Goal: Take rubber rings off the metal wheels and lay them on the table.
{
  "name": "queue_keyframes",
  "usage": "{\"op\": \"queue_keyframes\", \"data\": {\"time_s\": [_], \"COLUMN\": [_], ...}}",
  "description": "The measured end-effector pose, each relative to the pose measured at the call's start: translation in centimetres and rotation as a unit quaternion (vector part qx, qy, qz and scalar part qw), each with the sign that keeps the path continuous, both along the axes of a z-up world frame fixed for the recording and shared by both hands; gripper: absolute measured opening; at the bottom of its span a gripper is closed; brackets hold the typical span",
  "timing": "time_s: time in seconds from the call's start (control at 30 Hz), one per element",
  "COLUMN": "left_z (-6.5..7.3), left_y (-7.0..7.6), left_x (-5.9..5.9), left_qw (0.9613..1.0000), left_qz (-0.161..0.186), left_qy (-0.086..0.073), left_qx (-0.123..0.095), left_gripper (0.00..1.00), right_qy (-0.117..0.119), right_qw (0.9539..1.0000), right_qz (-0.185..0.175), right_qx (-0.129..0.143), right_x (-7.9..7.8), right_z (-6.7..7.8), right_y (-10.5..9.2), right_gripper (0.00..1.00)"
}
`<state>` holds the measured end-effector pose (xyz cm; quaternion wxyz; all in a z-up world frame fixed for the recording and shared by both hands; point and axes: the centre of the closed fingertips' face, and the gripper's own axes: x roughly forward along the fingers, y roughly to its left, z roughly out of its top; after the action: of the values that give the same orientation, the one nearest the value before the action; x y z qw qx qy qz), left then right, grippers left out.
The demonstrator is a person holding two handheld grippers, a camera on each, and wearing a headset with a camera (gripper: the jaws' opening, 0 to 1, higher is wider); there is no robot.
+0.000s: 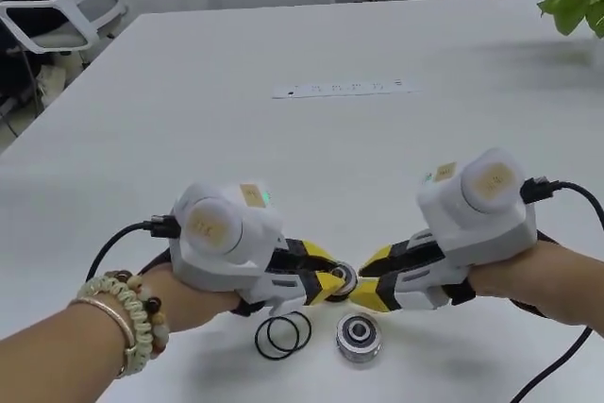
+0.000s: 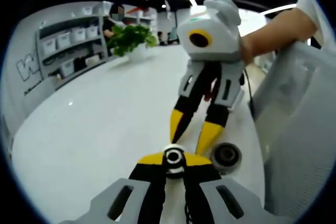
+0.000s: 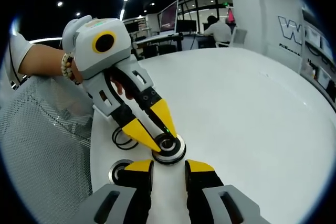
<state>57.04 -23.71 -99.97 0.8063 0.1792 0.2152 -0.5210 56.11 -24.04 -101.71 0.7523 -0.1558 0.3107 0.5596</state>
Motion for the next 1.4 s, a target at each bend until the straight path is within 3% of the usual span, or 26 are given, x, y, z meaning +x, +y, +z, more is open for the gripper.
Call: {"op": "queue_keyframes", "data": {"time_s": [0.03,0.1,0.27,0.53,0.7,0.77,0.8,0.83,1.0,1.07,1.3,1.4], "left_z": [0.0,0.0,0.0,0.0,0.0,0.0,0.0,0.0,0.0,0.0,0.0,0.0], "left_y": [0.0,0.0,0.0,0.0,0.1,0.2,0.2,0.2,0.1,0.1,0.0,0.0], "left_x": [0.0,0.0,0.0,0.0,0.1,0.1,0.2,0.2,0.2,0.2,0.2,0.3], "left_qw": [1.0000,1.0000,1.0000,1.0000,1.0000,1.0000,1.0000,1.0000,1.0000,1.0000,1.0000,1.0000], "left_qz": [0.000,0.000,0.000,-0.001,0.001,0.003,0.003,0.003,0.003,0.002,0.003,0.003], "left_qy": [0.000,0.000,-0.001,-0.001,0.000,0.000,0.001,0.000,0.000,0.000,0.001,0.001], "left_qx": [0.000,0.000,0.001,0.001,0.001,0.001,0.001,0.001,0.001,0.001,-0.001,-0.001], "left_gripper": [0.13,0.13,0.13,0.13,0.13,0.13,0.13,0.13,0.13,0.13,0.13,0.13], "right_qy": [-0.017,-0.031,-0.027,-0.018,-0.015,-0.020,-0.029,-0.020,-0.019,-0.011,-0.039,-0.044], "right_qw": [0.9998,0.9992,0.9996,0.9998,0.9998,0.9997,0.9995,0.9997,0.9997,0.9999,0.9992,0.9989], "right_qz": [0.008,0.015,0.007,0.012,0.012,0.010,-0.001,0.000,-0.001,0.001,0.009,0.012], "right_qx": [-0.011,-0.019,-0.008,-0.006,-0.007,-0.010,-0.015,-0.012,-0.013,-0.007,-0.009,-0.004], "right_x": [0.2,0.1,0.4,0.2,0.2,0.3,0.8,0.7,0.7,0.4,0.6,0.6], "right_z": [-0.2,-0.4,-0.2,-0.2,-0.2,-0.2,-0.3,-0.3,-0.3,-0.2,-0.4,-0.1], "right_y": [0.0,0.2,0.4,0.3,0.0,-0.2,-0.5,-0.5,-0.6,-0.4,0.7,1.0], "right_gripper": [0.25,0.22,0.23,0.16,0.08,0.00,0.00,0.00,0.00,0.10,0.24,0.23]}}
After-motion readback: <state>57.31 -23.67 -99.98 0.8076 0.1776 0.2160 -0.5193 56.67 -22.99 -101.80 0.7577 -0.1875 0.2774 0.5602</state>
